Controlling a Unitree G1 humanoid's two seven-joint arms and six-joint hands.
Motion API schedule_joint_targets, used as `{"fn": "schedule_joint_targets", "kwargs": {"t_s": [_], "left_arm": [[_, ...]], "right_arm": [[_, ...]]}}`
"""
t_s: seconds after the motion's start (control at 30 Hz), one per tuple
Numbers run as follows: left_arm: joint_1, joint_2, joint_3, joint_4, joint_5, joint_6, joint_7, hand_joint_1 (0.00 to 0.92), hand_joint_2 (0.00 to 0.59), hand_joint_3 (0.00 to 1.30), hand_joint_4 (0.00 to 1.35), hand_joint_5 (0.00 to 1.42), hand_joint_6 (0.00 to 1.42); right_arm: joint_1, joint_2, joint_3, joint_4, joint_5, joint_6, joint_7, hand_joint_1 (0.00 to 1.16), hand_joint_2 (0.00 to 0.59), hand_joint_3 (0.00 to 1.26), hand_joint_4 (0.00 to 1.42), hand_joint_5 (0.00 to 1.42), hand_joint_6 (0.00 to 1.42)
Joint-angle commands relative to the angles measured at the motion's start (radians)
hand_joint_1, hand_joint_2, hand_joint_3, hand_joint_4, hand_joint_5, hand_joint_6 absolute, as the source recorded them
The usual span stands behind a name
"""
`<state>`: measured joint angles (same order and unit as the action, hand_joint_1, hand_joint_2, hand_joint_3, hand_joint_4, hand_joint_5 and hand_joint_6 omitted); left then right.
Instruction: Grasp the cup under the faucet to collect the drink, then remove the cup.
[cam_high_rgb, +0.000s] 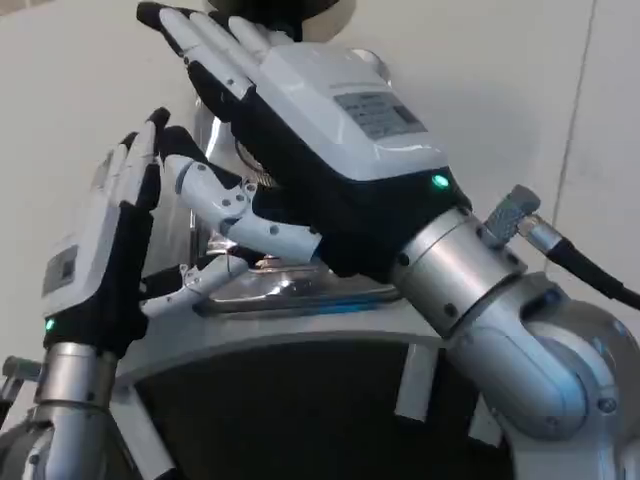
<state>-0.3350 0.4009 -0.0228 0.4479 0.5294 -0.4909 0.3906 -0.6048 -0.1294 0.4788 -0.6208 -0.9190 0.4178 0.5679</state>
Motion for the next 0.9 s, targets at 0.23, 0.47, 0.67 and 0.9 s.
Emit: {"fn": "schedule_joint_targets", "kwargs": {"t_s": [0.23,0.47,0.67,0.9], "left_arm": [[-0.032,-0.002,-0.039,0.044,0.002,0.008,0.003,0.273,0.045,0.00,0.00,0.00,0.00],[-0.052,-0.013,-0.043,0.063,-0.017,-0.003,0.003,0.266,0.046,0.00,0.00,0.00,0.00],[-0.066,-0.019,-0.045,0.080,-0.031,-0.026,0.003,0.153,0.045,0.00,0.00,0.00,0.00],[-0.073,-0.025,-0.062,0.091,-0.024,-0.038,-0.005,0.150,0.048,0.00,0.00,0.00,0.00]], "right_arm": [[0.044,0.005,-0.029,0.019,0.015,0.003,0.009,0.03,0.580,0.00,0.00,0.00,0.00],[0.139,-0.029,-0.076,-0.036,-0.036,-0.086,-0.120,0.19,0.586,0.00,0.00,0.00,0.00],[0.328,-0.010,-0.136,-0.114,-0.078,-0.168,-0.343,0.25,0.586,0.00,0.00,0.00,0.00],[0.533,-0.025,-0.170,-0.151,-0.097,-0.260,-0.490,0.26,0.580,0.00,0.00,0.00,0.00]]}}
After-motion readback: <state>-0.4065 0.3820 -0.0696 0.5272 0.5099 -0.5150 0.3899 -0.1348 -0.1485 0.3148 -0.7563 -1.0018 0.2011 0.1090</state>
